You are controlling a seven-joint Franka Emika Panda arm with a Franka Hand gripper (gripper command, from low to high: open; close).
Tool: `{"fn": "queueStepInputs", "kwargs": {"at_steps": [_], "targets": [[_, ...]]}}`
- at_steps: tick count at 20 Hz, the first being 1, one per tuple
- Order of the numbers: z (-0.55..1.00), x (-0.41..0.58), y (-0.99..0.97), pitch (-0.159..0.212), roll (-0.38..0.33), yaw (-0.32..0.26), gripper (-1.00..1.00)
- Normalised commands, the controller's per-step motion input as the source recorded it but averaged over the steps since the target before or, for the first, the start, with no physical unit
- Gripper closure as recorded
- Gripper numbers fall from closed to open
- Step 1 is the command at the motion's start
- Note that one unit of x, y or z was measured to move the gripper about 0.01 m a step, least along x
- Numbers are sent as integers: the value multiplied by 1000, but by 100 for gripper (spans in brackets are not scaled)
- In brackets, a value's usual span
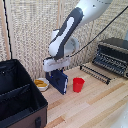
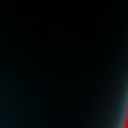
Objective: Please shift your gripper toward the book. Carefully hold the book with your gripper. Gently transport the book using your gripper to the caddy's front section. Safely let the book go into the caddy's front area.
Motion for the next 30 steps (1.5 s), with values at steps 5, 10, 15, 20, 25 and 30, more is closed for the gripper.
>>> {"fn": "queueStepInputs", "kwargs": {"at_steps": [5, 10, 15, 20, 25, 30], "targets": [[-148, 30, 0, 42, 0, -1, 100], [-136, 0, 6, 30, 0, 0, 100], [-131, 0, 43, 7, 0, -4, 100], [345, 1, 186, 5, 3, -20, 100], [951, 3, 17, 81, 21, -82, 100], [999, 47, 0, 82, 0, -65, 100]]}}
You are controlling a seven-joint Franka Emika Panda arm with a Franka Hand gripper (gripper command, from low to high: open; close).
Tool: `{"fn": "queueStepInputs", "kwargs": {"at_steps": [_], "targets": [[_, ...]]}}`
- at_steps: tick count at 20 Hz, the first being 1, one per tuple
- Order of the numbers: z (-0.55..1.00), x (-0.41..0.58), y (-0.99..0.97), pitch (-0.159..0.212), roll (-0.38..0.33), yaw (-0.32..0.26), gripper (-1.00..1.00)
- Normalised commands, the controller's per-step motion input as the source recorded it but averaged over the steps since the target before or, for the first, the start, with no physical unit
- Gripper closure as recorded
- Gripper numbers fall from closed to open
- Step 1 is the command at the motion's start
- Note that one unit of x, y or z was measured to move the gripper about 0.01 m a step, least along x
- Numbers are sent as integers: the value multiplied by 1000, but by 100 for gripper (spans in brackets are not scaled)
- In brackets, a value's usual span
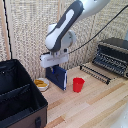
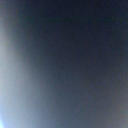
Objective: Please shift your gripper toward the book. Carefully hold the book with your gripper. Gently transport the book using your gripper to the caddy's front section. Safely let the book go into the caddy's front area.
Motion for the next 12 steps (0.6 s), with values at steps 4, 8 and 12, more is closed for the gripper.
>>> {"fn": "queueStepInputs", "kwargs": {"at_steps": [4, 8, 12], "targets": [[1000, 59, 0, 79, 0, -59, 100], [971, -274, 225, 2, -22, -107, 100], [890, -280, 291, -33, -59, -177, 100]]}}
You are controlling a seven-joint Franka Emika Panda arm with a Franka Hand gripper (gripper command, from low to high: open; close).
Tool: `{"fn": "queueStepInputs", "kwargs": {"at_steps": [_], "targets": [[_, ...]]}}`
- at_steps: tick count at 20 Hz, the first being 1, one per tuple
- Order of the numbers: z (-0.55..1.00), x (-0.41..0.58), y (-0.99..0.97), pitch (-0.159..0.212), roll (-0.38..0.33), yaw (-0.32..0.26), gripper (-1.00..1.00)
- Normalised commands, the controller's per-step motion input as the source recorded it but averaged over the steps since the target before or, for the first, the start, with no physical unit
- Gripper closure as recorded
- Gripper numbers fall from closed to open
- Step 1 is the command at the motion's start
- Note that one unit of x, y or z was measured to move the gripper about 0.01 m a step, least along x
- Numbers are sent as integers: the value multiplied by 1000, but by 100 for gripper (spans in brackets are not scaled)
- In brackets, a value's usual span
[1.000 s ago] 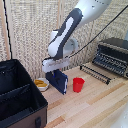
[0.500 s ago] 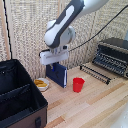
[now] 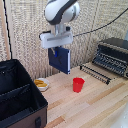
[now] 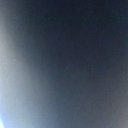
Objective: Please shift your gripper toward the book. Carefully hold the book with your gripper. Gently transport the book using your gripper to the caddy's front section. Safely let the book go into the caddy's front area.
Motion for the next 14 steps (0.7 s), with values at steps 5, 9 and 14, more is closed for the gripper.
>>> {"fn": "queueStepInputs", "kwargs": {"at_steps": [5, 9, 14], "targets": [[599, -96, 372, -20, -32, -225, 100], [422, -73, 471, -2, -28, -210, 100], [320, -90, 523, 0, -30, -189, 100]]}}
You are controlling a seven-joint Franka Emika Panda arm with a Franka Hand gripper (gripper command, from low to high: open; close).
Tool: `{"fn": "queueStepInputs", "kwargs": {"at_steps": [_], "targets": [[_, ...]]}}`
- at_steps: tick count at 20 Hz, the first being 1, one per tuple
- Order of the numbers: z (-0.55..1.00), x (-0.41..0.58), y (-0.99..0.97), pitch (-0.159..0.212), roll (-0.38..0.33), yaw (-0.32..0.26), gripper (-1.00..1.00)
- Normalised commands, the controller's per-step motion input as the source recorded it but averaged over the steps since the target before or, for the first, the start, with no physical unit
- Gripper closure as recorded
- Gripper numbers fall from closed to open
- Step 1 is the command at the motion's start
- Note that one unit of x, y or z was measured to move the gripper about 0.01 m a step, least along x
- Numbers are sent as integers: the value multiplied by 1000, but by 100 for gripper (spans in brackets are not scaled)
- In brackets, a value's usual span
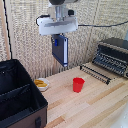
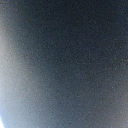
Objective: Please shift your gripper toward the book. Carefully hold the book with your gripper. Gently transport the book using your gripper to the caddy's front section. Safely let the book go into the caddy's front area.
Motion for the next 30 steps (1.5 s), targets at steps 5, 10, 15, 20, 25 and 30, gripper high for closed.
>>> {"fn": "queueStepInputs", "kwargs": {"at_steps": [5, 10, 15, 20, 25, 30], "targets": [[288, -109, 564, 0, -29, -169, 100], [346, -74, 552, 0, -14, -183, 100], [333, -77, 551, 0, -17, -180, 100], [306, -88, 569, 0, -23, -170, 100], [290, -139, 598, 0, -28, -144, 100], [262, -129, 593, 5, -32, -147, 100]]}}
